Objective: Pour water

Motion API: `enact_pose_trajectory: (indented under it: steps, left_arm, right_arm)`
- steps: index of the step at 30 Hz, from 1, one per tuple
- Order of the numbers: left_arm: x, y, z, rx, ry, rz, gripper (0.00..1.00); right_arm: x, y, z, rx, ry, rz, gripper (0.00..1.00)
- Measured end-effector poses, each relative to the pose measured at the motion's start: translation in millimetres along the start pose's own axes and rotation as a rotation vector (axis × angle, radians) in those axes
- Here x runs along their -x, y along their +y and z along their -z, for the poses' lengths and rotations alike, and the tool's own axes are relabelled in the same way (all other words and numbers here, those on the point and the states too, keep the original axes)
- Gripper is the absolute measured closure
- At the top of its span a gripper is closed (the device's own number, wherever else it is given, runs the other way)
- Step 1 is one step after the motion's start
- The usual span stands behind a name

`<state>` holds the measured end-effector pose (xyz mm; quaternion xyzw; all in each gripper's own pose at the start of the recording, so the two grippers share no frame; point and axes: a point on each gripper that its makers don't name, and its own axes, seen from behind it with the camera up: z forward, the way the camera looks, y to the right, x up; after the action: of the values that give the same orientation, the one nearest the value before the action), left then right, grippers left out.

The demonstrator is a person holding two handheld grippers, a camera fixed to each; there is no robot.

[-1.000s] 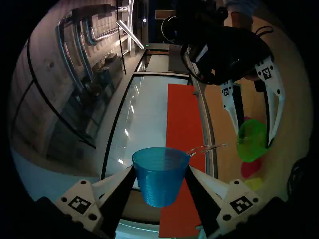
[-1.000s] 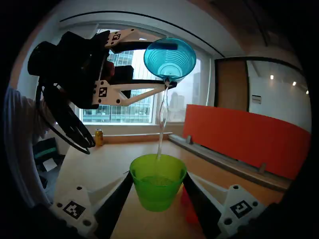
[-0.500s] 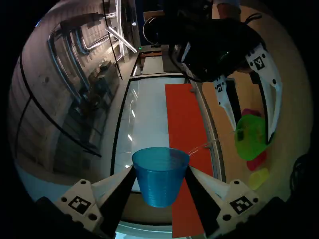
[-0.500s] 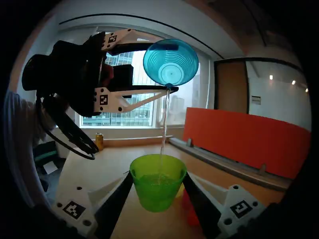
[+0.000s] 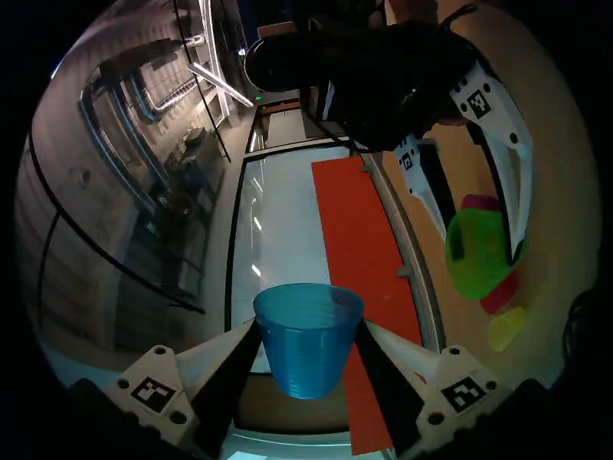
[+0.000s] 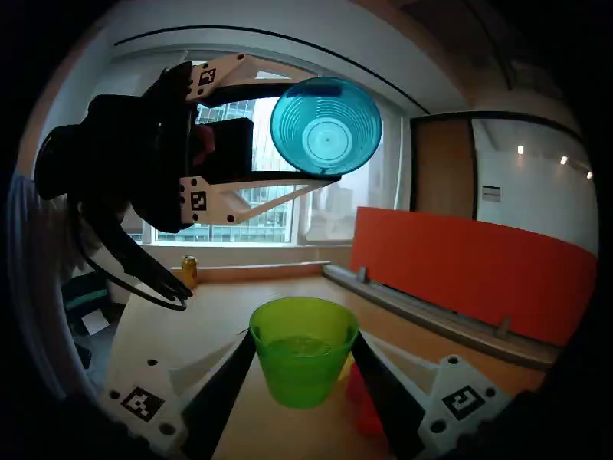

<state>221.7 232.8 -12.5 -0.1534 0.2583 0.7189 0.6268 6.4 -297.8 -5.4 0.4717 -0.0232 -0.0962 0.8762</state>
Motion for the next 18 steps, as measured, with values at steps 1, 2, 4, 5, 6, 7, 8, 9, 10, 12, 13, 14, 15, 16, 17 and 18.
enact_pose_trajectory:
  steps: [1,2,4,5,6,7,8,9,10,12,13,14,15,16,17,18]
  left_arm:
    - [1,-0.1,0.0,0.0,-0.004,0.009,0.16]
    - [3,-0.1,0.0,0.0,-0.008,0.019,0.16]
    - [8,0.3,-0.5,0.003,-0.022,0.062,0.16]
    - [11,0.6,-0.8,0.004,-0.031,0.09,0.16]
    - [13,1.1,-1.1,0.006,-0.036,0.122,0.16]
    - [15,1.7,-1.5,0.007,-0.039,0.16,0.16]
    - [17,2.4,-2.0,0.008,-0.043,0.203,0.16]
    - [19,3.2,-2.5,0.008,-0.048,0.249,0.16]
    - [21,4.2,-3.1,0.008,-0.053,0.302,0.16]
    - [27,6.6,-4.3,0.007,-0.066,0.418,0.16]
    - [30,8.1,-4.6,0.007,-0.074,0.478,0.16]
    - [35,9.9,-4.9,0.006,-0.082,0.546,0.16]
    - [39,11.7,-5.0,0.005,-0.091,0.607,0.16]
    - [43,13.8,-4.9,0.005,-0.101,0.668,0.16]
    - [49,16.1,-4.9,0.004,-0.112,0.737,0.16]
    - [52,18.3,-5.1,0.005,-0.119,0.799,0.16]
  right_arm:
    - [0,0,0.3,0.0,-0.001,0.0,0.1]
    - [0,0,0.6,0.0,-0.001,0.001,0.1]
    - [0,0,1.0,0.001,-0.001,0.001,0.1]
    - [0,0,1.2,0.002,-0.001,0.001,0.1]
    - [0,1,1.3,0.003,-0.001,0.001,0.1]
    - [0,1,1.3,0.003,-0.001,0.0,0.1]
    - [1,1,1.4,0.004,-0.001,0.0,0.1]
    - [1,1,1.4,0.004,-0.002,0.0,0.1]
    - [1,1,1.6,0.004,-0.001,0.0,0.1]
    - [1,0,1.9,0.004,-0.001,0.0,0.1]
    - [1,0,2.1,0.005,-0.001,0.0,0.1]
    - [1,0,2.4,0.006,-0.001,0.0,0.1]
    - [1,0,2.7,0.006,-0.001,0.001,0.1]
    - [1,0,3.1,0.007,-0.001,0.001,0.1]
    - [1,0,3.6,0.008,-0.001,0.002,0.1]
    - [1,0,4.0,0.009,-0.001,0.003,0.1]
